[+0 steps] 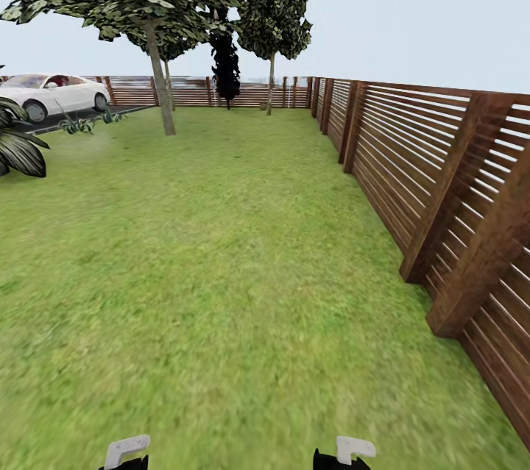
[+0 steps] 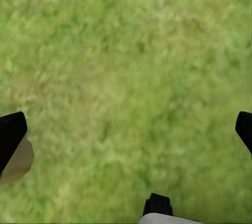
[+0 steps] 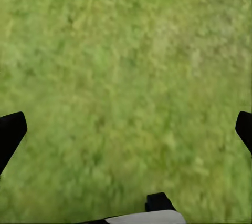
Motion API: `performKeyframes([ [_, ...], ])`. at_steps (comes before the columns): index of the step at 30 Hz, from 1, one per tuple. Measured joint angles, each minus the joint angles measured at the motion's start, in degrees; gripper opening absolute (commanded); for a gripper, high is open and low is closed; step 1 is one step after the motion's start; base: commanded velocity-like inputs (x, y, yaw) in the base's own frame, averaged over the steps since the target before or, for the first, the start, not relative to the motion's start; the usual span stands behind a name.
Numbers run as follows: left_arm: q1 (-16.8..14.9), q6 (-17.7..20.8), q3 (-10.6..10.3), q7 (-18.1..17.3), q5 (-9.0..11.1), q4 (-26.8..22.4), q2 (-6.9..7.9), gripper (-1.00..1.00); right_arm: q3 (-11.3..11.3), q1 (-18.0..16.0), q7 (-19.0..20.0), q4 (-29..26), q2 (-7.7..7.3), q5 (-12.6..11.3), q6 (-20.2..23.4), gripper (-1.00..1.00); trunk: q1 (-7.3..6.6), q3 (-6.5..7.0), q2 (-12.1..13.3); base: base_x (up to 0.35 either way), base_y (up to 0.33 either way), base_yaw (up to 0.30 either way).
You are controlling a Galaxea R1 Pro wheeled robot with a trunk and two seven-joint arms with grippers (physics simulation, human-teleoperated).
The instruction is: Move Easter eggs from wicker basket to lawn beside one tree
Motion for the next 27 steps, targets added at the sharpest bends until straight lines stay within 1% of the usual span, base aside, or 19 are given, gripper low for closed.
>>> performKeyframes([
  [10,0.11,-0.39,0.0,0.02,0.0,0.0,-0.03,1.0,0.0,0.02,-0.32,0.0,0.0,-0.1,-0.9,1.0,0.0,0.0,0.0,0.325,0.0,0.0],
  [27,0.19,-0.51,0.0,0.02,0.0,0.0,-0.03,1.0,0.02,0.02,-0.33,0.0,0.01,0.03,-1.18,1.0,0.0,0.0,0.0,0.327,0.0,0.0],
])
